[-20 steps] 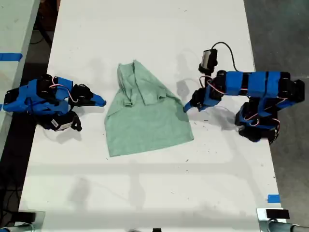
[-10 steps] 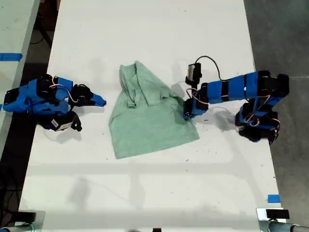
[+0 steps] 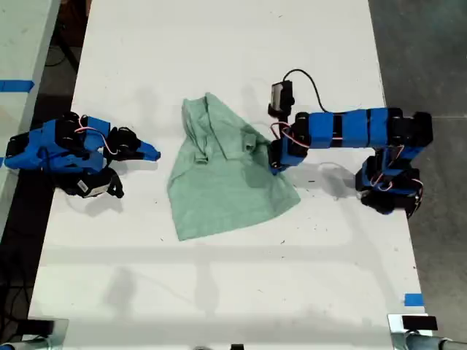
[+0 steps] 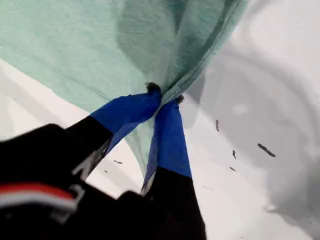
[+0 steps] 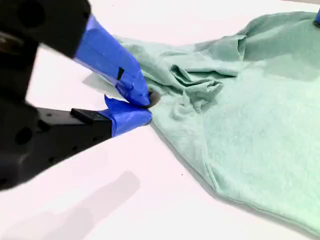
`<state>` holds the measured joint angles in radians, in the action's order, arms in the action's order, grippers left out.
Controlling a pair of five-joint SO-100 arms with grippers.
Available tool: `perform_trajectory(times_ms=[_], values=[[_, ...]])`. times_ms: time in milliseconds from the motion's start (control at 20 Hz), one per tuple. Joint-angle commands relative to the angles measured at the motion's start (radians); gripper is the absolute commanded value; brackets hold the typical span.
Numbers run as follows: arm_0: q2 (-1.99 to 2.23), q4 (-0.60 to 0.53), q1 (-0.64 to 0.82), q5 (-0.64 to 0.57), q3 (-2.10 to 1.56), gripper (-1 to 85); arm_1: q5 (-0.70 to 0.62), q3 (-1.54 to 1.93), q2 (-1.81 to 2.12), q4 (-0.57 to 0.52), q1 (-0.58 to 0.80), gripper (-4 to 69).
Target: Fold t shirt
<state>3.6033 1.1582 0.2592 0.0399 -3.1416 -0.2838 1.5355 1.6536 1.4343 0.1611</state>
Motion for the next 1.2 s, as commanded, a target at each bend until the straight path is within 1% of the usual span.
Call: perform_trajectory(times_ms=[0,150,300,350,400,450,500,550,600,650,700,800,850,1000,1100,1150], values=[[0.005,-0.017,-0.002,0.003,0.005,0.9,-0.031,-0.327,-0.12,0.087,-0.055,-0.6],[0.005,-0.017,-0.003,0.003,0.005,0.8,-0.064,-0.578,-0.333,0.083,-0.101,-0.6],[0.005,-0.017,-0.006,0.003,0.005,0.8,-0.092,-0.586,-0.449,-0.066,-0.13,-0.7],[0.005,-0.017,-0.006,0.002,0.005,0.8,-0.104,-0.581,-0.491,-0.117,-0.138,0.5],[0.005,-0.017,-0.006,0.002,0.005,0.9,-0.12,-0.575,-0.531,-0.176,-0.144,6.7],[0.005,-0.017,-0.006,0.0,0.005,0.9,-0.14,-0.571,-0.569,-0.242,-0.15,15.7],[0.005,-0.017,-0.006,-0.002,0.005,0.9,-0.164,-0.575,-0.609,-0.288,-0.153,18.8],[0.005,-0.017,-0.009,-0.002,0.005,0.8,-0.176,-0.603,-0.641,-0.284,-0.153,18.9],[0.005,-0.017,-0.012,-0.002,0.005,0.7,-0.167,-0.638,-0.653,-0.233,-0.15,19.1],[0.005,-0.018,-0.012,-0.002,0.003,0.7,-0.166,-0.676,-0.649,-0.172,-0.15,25.6],[0.005,-0.018,-0.009,-0.005,0.003,0.8,-0.164,-0.689,-0.614,-0.132,-0.15,27.3],[0.005,-0.018,-0.005,-0.006,0.003,0.8,-0.179,-0.689,-0.494,-0.061,-0.149,27.9],[0.005,-0.018,-0.006,-0.006,0.003,0.8,-0.181,-0.687,-0.422,-0.017,-0.143,27.5],[0.005,-0.02,-0.005,-0.008,0.003,0.7,-0.166,-0.65,-0.186,0.129,-0.107,22.7],[0.005,-0.02,-0.002,-0.009,0.003,0.7,-0.13,-0.592,-0.034,0.249,-0.078,19.8],[0.005,-0.02,-0.002,-0.009,0.003,0.7,-0.112,-0.497,0.066,0.27,-0.06,17.1]])
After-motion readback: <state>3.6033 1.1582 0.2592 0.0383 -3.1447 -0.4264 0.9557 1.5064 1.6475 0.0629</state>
